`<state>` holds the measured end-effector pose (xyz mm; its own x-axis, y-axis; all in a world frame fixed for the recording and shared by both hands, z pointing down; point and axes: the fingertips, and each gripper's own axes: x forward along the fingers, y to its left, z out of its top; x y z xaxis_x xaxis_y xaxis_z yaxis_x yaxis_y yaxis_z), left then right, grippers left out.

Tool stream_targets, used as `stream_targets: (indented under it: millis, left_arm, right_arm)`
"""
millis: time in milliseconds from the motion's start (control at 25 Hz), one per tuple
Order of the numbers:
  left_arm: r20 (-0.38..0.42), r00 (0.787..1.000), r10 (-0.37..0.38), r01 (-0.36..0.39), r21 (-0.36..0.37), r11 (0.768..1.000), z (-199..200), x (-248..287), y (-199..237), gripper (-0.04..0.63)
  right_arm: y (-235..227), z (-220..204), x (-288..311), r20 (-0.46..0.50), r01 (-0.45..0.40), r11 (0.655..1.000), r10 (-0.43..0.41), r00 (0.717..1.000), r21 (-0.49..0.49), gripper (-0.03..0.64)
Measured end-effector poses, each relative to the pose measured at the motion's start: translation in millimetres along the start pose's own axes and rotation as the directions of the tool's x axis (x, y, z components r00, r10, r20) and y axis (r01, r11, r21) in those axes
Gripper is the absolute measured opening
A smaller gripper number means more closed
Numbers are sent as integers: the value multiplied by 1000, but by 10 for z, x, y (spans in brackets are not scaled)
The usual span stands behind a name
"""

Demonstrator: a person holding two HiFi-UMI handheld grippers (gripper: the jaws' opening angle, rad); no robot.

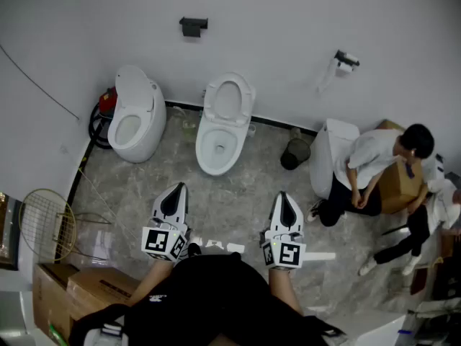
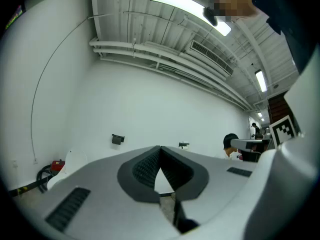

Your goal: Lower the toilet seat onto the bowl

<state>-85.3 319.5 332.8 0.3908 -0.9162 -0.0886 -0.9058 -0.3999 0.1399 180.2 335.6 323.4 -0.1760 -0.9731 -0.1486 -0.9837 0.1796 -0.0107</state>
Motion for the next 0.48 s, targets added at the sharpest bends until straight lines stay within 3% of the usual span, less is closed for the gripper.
stream_targets:
  millis: [480]
  left_arm:
    - [-6,1000,-11,11,24,1000,32,-11,-22,6]
  right_arm:
    - [47,1,-17,-5,1,1000,-1,1000,11,14]
